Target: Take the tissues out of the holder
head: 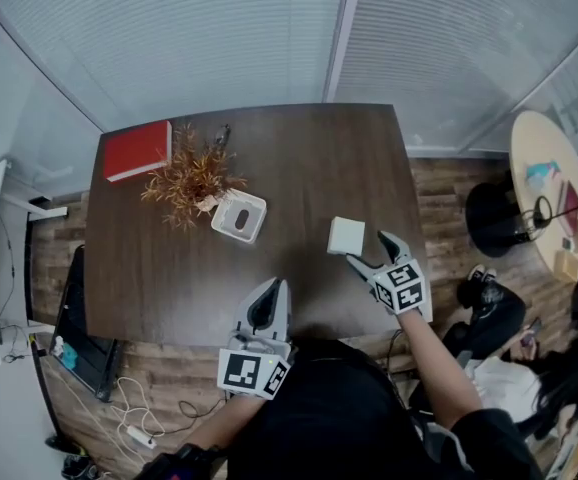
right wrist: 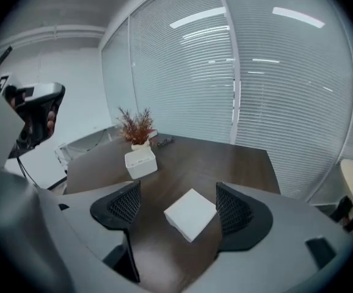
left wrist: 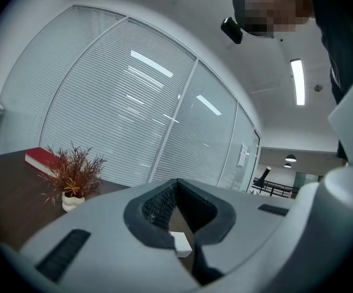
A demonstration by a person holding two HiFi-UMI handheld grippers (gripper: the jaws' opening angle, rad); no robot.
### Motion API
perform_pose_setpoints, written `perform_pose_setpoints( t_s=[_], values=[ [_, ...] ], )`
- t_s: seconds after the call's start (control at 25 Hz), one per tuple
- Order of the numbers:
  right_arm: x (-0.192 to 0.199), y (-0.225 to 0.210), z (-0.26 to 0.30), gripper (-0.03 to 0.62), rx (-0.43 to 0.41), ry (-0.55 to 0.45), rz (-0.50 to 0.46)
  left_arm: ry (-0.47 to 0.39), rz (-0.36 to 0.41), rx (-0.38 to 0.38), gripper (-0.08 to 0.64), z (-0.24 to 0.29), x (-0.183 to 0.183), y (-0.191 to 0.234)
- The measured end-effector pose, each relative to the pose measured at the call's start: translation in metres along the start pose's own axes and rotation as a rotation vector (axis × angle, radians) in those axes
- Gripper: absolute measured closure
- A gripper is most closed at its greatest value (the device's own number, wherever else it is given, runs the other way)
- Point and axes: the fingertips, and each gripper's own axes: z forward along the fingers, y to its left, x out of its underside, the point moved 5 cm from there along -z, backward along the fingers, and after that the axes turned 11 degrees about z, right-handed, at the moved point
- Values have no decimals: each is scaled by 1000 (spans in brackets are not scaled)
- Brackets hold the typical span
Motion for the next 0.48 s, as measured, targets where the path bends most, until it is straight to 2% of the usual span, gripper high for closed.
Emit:
perform_pose_setpoints(
  t_s=[0.16,0.36,0.48],
  values=[
    [-13,1,-31,199,6,-109,83,10,1,-3,561,-6,2,-6],
    [-27,11,-69,199,32,-221,57,25,5,-3,561,-18,11,-9],
    [-34,25,-90,199,104,-307,51,27,-12,-2,561,-29,10,-2]
  ],
)
